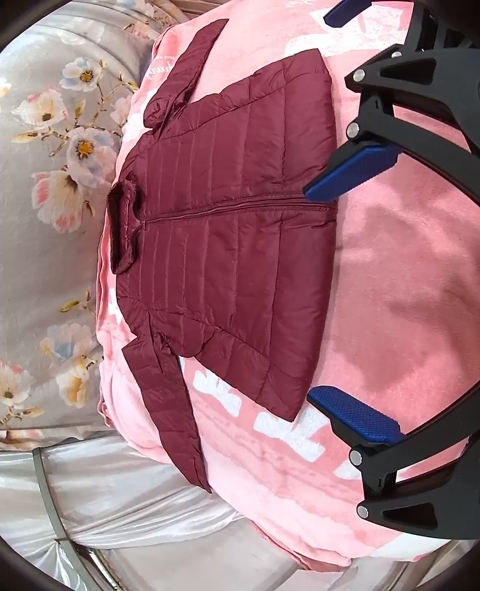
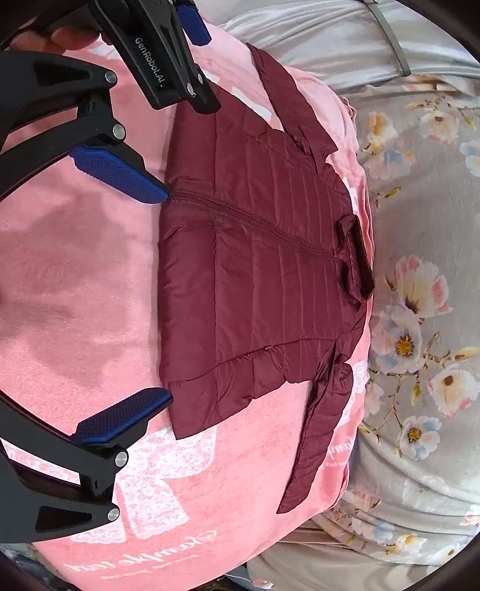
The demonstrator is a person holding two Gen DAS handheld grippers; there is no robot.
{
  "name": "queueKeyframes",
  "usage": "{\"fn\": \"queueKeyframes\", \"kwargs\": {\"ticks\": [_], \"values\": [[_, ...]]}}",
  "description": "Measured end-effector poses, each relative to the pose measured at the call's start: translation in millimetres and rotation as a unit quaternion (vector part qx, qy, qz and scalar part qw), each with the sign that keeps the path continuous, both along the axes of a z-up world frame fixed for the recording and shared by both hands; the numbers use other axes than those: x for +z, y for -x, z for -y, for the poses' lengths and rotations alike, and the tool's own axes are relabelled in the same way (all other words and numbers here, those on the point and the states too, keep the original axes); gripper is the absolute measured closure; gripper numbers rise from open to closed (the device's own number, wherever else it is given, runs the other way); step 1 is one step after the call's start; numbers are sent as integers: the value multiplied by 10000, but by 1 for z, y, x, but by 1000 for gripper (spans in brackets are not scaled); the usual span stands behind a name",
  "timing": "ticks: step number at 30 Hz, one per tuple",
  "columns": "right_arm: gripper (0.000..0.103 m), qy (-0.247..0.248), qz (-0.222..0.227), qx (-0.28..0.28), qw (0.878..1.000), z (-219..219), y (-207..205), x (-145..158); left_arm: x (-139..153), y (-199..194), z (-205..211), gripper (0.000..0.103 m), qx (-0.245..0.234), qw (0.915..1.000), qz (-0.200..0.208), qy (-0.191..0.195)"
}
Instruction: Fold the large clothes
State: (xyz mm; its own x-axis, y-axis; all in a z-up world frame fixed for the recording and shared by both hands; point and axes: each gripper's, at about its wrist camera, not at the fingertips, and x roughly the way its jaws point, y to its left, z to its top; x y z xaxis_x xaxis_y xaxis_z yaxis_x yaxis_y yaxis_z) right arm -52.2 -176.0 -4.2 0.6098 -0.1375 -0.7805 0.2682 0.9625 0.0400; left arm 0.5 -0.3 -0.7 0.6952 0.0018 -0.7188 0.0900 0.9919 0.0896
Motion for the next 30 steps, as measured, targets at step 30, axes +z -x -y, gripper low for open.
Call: {"fn": "queueKeyframes", "kwargs": {"ticks": [30], "values": [[5, -97, 134, 285, 9995, -26, 1, 14, 6, 13, -45, 5, 344, 9994, -1, -3]]}}
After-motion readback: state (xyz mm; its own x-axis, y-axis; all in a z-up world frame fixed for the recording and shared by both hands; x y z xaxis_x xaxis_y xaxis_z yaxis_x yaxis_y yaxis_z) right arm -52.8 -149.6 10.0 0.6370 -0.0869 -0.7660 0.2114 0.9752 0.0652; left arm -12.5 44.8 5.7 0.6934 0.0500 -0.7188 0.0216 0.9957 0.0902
